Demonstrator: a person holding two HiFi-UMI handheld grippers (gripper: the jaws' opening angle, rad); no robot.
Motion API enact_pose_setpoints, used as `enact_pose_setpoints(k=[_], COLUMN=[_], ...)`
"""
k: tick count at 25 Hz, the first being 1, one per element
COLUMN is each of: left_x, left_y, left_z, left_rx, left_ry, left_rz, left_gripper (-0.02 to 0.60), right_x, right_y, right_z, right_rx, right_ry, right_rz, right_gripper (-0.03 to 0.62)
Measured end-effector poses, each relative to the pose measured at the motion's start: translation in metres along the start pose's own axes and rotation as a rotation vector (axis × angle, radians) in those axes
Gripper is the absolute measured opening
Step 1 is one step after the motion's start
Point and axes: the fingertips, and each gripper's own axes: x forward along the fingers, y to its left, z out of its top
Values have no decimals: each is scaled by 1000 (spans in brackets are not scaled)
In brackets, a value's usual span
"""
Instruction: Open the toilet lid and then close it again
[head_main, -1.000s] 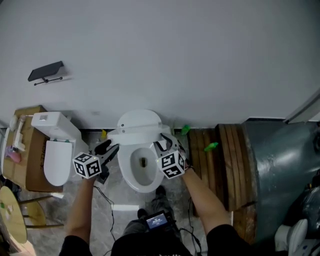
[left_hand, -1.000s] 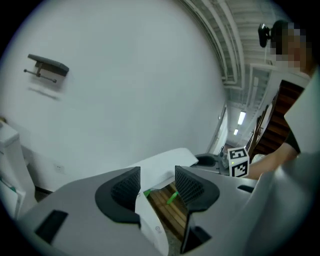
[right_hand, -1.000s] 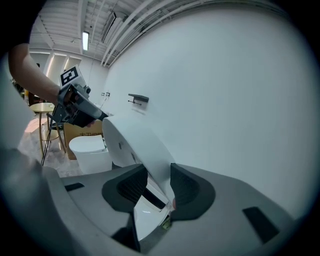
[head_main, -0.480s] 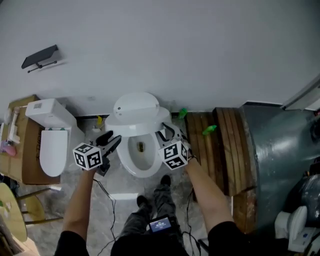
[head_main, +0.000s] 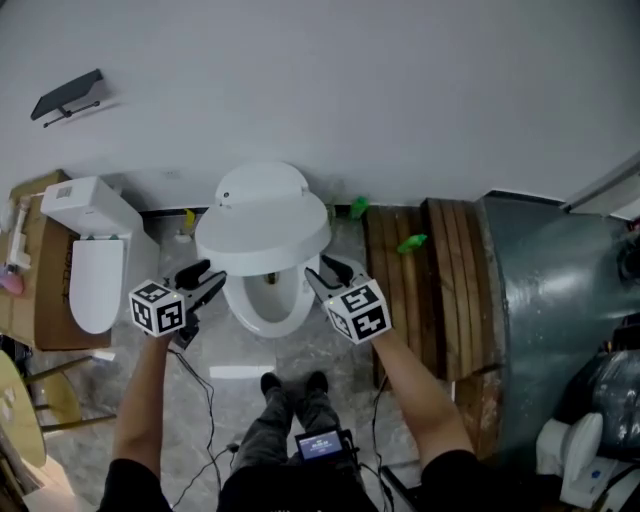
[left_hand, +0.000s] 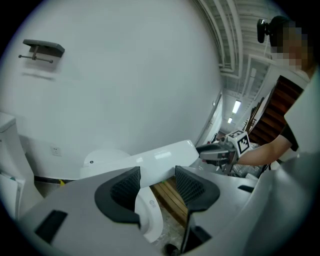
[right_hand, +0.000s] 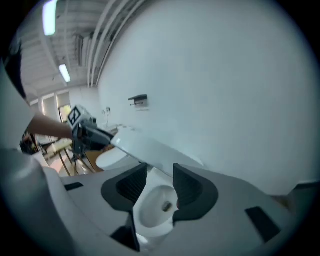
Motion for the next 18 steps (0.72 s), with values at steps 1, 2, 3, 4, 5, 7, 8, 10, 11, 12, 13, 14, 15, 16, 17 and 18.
enact_pose_setpoints(k=[1,2,3,4,5,7,8,10,11,12,13,14,15,16,17,18], left_x=[0,1,2,3,4,5,5,3,2,2,2,2,2,2,2,3], left_y=[-1,-1,-3,-4,-6,-9,-10,-9,-8,-8,-9,-10,-12,-12,-13,-14], left_z=[-3,-6,-10,-13,-17,-23,-27,-35,-40,-45,-51,-58,-67,-75,-84,-92], left_rx=[0,0,0,1,3,10,13,13,11,11,15,24,37,50,61,71], left_ry=[4,6,7,9,11,19,24,29,28,27,30,39,54,72,89,102], left_rz=[2,6,11,19,27,43,49,58,61,64,64,64,62,59,54,48], left_gripper=[204,204,206,206,206,206,206,206,206,206,206,206,206,206,206,206], right_x=[1,5,9,13,16,17,18,19,20,21,20,20,20,20,20,20], right_y=[-1,-2,-3,-4,-4,-3,-1,4,7,9,11,14,17,20,23,26], right_z=[7,12,13,11,6,-3,-7,-14,-17,-22,-28,-36,-44,-51,-60,-68], right_rx=[73,129,162,171,164,134,119,102,99,96,91,84,79,75,72,68], right_ry=[-11,-7,7,28,49,71,76,85,90,96,103,109,114,118,123,129], right_rz=[34,63,81,88,88,87,93,119,133,145,154,161,167,171,173,174], right_gripper=[153,153,159,163,163,163,163,163,163,164,164,167,169,170,172,172])
